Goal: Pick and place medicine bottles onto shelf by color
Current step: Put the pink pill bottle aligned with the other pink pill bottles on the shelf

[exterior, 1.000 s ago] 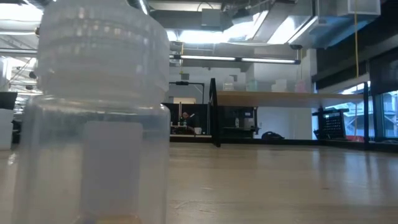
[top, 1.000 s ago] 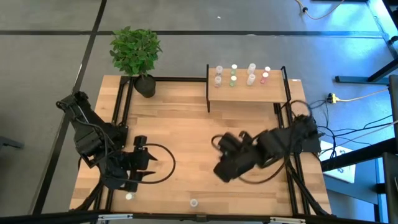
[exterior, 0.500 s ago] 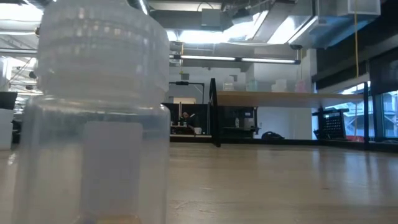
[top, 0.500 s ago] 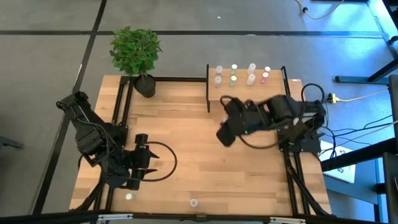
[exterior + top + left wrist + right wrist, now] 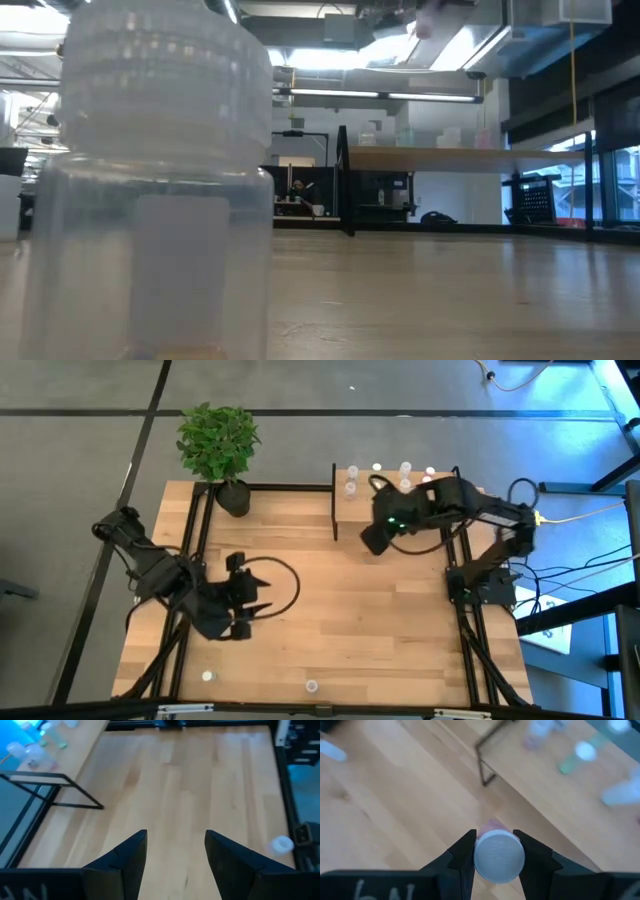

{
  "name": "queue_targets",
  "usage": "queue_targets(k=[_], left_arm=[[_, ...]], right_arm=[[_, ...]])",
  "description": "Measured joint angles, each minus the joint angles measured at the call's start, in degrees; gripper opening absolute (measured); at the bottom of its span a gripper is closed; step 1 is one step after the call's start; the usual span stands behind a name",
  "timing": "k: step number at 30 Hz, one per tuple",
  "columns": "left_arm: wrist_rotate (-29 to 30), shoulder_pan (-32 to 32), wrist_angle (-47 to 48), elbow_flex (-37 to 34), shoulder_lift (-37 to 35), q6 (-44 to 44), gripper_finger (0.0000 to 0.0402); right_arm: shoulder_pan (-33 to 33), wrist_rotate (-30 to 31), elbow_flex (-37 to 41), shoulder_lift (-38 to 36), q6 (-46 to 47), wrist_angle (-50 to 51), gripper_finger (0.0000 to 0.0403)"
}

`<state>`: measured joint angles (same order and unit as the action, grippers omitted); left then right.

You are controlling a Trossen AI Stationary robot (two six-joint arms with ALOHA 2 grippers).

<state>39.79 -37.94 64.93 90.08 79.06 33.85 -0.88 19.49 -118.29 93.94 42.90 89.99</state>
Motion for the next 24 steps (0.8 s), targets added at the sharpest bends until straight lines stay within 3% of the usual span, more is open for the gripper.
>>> queue_targets(k=[6, 11, 17, 24], left_arm=[[-0.17, 5.21, -0.53, 0.00, 0.01, -1.07, 0.0194], [0.35, 10.90, -8.83, 0.00, -0.01, -9.39, 0.0194], [-4.37, 18.16, -19.33, 0.00, 0.01, -18.82, 0.0194], [-8.26, 23.18, -20.90, 0.00, 0.00, -20.79, 0.0194]], right_arm=[[1.12, 0.18, 15.15, -13.01, 7.13, 0.18, 0.0123], [4.35, 0.80, 20.95, -20.77, 14.18, 0.16, 0.0123], [12.19, 0.50, 23.70, -24.04, 11.03, 0.00, 0.0123], [19.80, -0.20, 27.57, -22.46, 3.33, -0.06, 0.0123]])
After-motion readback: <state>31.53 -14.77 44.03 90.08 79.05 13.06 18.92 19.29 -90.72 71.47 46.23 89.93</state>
